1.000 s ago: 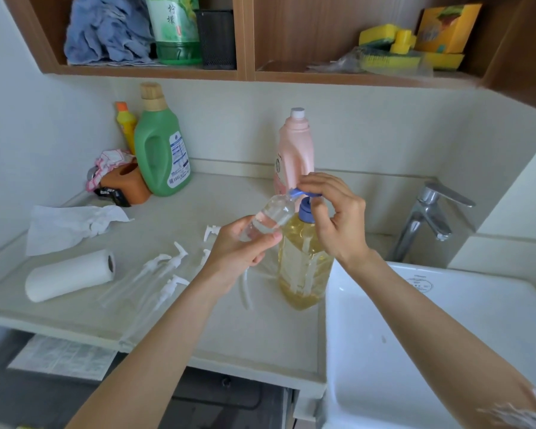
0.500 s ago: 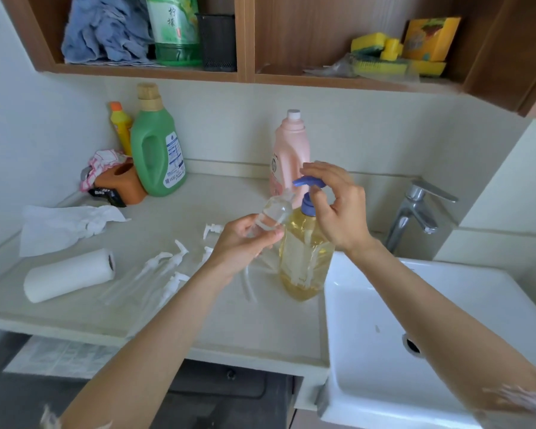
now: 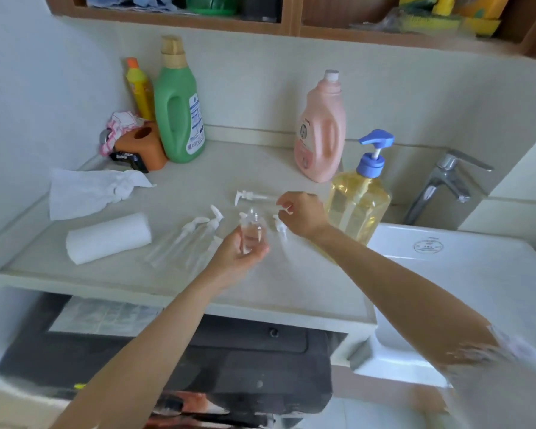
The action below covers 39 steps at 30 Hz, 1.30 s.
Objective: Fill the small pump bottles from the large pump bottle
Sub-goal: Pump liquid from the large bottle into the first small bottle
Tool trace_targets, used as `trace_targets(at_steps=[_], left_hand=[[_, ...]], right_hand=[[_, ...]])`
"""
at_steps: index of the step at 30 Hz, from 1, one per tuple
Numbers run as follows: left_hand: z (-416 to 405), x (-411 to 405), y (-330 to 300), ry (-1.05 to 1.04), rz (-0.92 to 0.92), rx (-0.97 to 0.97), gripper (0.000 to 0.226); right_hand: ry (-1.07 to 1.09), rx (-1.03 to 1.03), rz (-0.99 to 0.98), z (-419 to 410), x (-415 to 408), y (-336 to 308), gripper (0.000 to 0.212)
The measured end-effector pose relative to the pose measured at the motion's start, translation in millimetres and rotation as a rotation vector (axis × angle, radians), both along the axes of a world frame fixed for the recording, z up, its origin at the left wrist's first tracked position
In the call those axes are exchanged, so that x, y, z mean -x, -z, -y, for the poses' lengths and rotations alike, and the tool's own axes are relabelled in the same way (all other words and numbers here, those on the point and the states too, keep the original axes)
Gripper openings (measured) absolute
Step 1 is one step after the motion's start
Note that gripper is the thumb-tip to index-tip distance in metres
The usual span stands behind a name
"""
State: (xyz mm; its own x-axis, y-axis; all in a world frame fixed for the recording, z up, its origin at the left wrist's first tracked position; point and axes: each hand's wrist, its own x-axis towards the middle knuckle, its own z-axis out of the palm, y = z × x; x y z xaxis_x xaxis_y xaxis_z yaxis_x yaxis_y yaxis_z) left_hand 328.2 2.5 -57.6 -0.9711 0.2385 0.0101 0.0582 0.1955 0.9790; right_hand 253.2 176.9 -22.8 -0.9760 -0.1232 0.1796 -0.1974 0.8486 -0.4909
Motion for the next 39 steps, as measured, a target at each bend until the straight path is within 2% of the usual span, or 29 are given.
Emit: trace_targets(at_steps=[2,5,8,11,13,16,19,21,25,29,33,35,37,39], left_hand=[[-4,-2,1,0.052,0.023,-0.015,0.025],[-15,-5,6,0.138,0.026,-0.012,0.030],[-21,-7,19,0.196,0.038,0.072,0.037],[-21,-8,31,0.216,0.019,0.162,0.042],[-17,-8,35,0.207,0.028,0.168,0.044],[-12,-4,34,0.187,0.000,0.183,0.047],[-9,0,31,0.161,-0.023,0.218,0.056],[-8,1,31,0.157,-0.019,0.205,0.050],[-8,-1,30,0.132,-0.026,0.171,0.047],[-6,-1,29,0.081,-0.026,0.183,0.046],[-5,2,28,0.049,-0.047,0.134,0.047],[-6,3,24,0.033,-0.063,0.110,0.043],[-6,5,24,0.038,-0.087,0.106,0.048],[-7,4,24,0.040,-0.105,0.131,0.042]], right_hand=[[0.088,-0.108,0.196,4,18,12,0.029],[0.129,-0.245,0.353,9,37,28,0.032],[0.145,-0.311,0.401,14,48,39,0.036],[0.157,-0.269,0.392,14,49,38,0.038],[0.162,-0.076,0.336,11,44,27,0.040],[0.146,0.365,0.142,11,22,-9,0.041],[0.059,0.834,0.019,5,-9,-43,0.019],[0.007,1.008,0.001,-1,-30,-57,0.017],[-0.072,1.180,-0.039,-6,-62,-68,0.017],[-0.094,1.237,-0.073,-4,-72,-70,0.019],[-0.096,1.210,-0.043,-2,-71,-57,0.017],[-0.092,1.150,-0.014,0,-71,-48,0.017],[-0.097,1.018,0.026,2,-71,-36,0.017],[-0.129,0.903,0.089,4,-74,-23,0.013]])
